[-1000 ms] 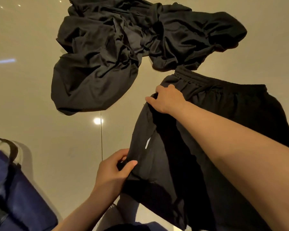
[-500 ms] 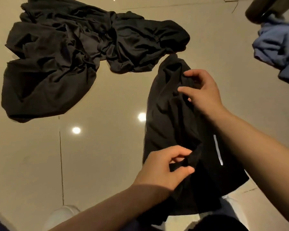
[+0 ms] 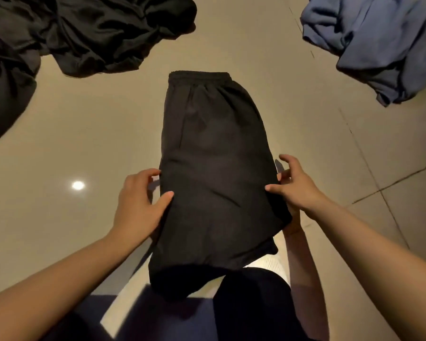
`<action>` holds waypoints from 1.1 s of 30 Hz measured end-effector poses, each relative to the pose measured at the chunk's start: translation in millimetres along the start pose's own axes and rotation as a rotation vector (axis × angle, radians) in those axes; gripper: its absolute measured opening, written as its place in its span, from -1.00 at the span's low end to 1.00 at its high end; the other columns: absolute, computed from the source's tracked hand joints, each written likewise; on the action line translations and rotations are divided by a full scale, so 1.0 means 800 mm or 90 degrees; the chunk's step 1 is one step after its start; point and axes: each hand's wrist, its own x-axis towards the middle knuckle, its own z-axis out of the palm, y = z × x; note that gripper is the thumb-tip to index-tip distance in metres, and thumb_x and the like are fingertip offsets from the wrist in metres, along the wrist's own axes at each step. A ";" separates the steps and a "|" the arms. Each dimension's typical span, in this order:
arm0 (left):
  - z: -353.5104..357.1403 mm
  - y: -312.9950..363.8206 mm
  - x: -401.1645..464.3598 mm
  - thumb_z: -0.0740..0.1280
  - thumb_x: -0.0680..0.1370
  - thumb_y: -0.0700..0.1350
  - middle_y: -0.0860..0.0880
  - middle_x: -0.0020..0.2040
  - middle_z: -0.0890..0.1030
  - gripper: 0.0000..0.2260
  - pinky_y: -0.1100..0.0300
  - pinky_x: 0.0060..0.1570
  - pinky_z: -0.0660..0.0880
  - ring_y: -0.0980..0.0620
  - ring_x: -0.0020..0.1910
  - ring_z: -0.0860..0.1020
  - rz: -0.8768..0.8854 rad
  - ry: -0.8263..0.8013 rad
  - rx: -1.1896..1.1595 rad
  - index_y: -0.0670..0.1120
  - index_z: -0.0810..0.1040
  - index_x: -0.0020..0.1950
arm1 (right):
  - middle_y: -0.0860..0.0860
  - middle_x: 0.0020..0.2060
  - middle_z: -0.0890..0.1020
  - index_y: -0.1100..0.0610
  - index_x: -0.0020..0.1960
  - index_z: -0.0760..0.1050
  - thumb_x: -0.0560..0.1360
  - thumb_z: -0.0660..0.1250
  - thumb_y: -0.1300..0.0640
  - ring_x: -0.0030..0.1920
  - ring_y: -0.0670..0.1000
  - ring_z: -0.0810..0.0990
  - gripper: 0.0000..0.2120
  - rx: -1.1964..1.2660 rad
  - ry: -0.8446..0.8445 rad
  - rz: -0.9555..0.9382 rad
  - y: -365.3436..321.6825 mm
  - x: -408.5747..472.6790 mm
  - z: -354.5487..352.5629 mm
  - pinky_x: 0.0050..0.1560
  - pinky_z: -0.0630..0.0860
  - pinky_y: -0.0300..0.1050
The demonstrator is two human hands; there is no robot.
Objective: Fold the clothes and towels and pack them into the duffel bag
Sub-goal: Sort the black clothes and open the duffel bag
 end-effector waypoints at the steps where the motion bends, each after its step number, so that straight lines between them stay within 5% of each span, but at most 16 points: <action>1: 0.000 -0.005 -0.002 0.45 0.48 -0.06 -0.02 0.14 0.47 -0.48 0.11 0.02 0.44 -0.01 -0.04 0.53 -0.047 -0.022 -0.003 -0.05 0.36 0.40 | -0.03 -0.14 0.48 -0.05 0.48 0.16 0.47 0.43 0.22 -0.07 0.04 0.53 -0.31 -0.006 0.003 0.006 0.012 -0.004 0.002 -0.02 0.45 -0.11; 4: 0.013 -0.006 -0.019 0.45 0.48 -0.08 0.07 -0.08 0.50 -0.34 0.16 -0.22 0.40 0.10 -0.25 0.53 -0.069 -0.077 -0.040 -0.01 0.18 0.47 | 0.07 -0.16 0.53 -0.03 0.45 0.22 0.51 0.35 0.31 -0.06 0.07 0.57 -0.40 0.063 0.019 0.039 0.028 -0.010 0.000 0.02 0.56 -0.01; 8: 0.022 -0.008 -0.019 0.43 0.50 -0.15 0.03 -0.23 0.49 -0.35 0.08 -0.15 0.46 -0.05 -0.22 0.54 -0.053 -0.058 -0.043 0.02 0.15 0.47 | 0.01 -0.21 0.51 0.01 0.41 0.27 0.54 0.30 0.32 -0.12 -0.06 0.54 -0.49 0.082 0.061 0.011 0.026 -0.008 -0.005 0.12 0.49 -0.05; 12: 0.001 -0.003 0.017 0.39 0.53 -0.14 0.09 -0.23 0.40 -0.38 0.07 -0.11 0.37 -0.11 -0.19 0.47 -0.024 -0.005 0.012 -0.01 0.13 0.49 | 0.04 0.07 0.55 0.00 0.40 0.29 0.58 0.26 0.26 -0.03 0.07 0.58 -0.57 -0.013 0.089 -0.024 0.022 -0.008 0.020 0.08 0.56 0.00; 17: -0.020 -0.001 0.025 0.47 0.46 -0.02 0.06 -0.18 0.43 -0.24 0.11 -0.08 0.36 0.06 -0.23 0.47 -0.063 -0.069 0.009 0.05 0.08 0.52 | 0.03 -0.02 0.52 0.03 0.46 0.19 0.58 0.25 0.22 -0.10 0.06 0.51 -0.50 -0.168 0.083 -0.096 0.013 -0.011 0.041 -0.10 0.39 -0.12; 21: -0.011 -0.025 -0.020 0.52 0.40 -0.02 -0.01 0.00 0.50 -0.15 0.04 0.05 0.48 -0.16 0.02 0.57 -0.105 -0.152 -0.031 0.09 0.05 0.52 | 0.06 0.12 0.57 0.00 0.47 0.12 0.55 0.32 0.13 -0.04 0.12 0.59 -0.42 -0.215 0.108 -0.039 0.008 -0.023 0.046 -0.09 0.52 -0.04; 24: -0.025 -0.039 -0.023 0.53 0.39 -0.08 -0.10 0.02 0.52 -0.16 0.02 0.02 0.44 -0.24 0.07 0.57 -0.095 -0.095 -0.012 0.07 0.09 0.52 | 0.11 0.05 0.59 -0.01 0.47 0.09 0.52 0.35 0.20 -0.12 0.10 0.57 -0.35 -0.169 0.044 -0.008 -0.006 -0.038 0.060 -0.08 0.54 -0.01; 30: -0.118 -0.078 0.019 0.52 0.41 -0.05 -0.29 0.16 0.53 -0.19 -0.26 -0.03 0.47 -0.40 0.10 0.49 -0.015 0.083 0.329 0.03 0.12 0.51 | -0.03 -0.16 0.54 -0.10 0.48 0.07 0.47 0.43 0.23 -0.21 -0.01 0.56 -0.24 0.023 -0.110 0.059 -0.052 -0.106 0.122 -0.04 0.55 -0.18; 33: -0.127 -0.091 0.020 0.41 0.48 0.08 -0.29 0.24 0.45 -0.36 -0.32 0.08 0.40 -0.36 0.19 0.42 0.169 0.093 0.500 -0.06 0.27 0.49 | -0.04 -0.09 0.54 -0.07 0.41 0.20 0.51 0.39 0.17 -0.17 -0.05 0.55 -0.42 0.057 -0.025 -0.017 -0.068 -0.098 0.130 0.09 0.57 -0.09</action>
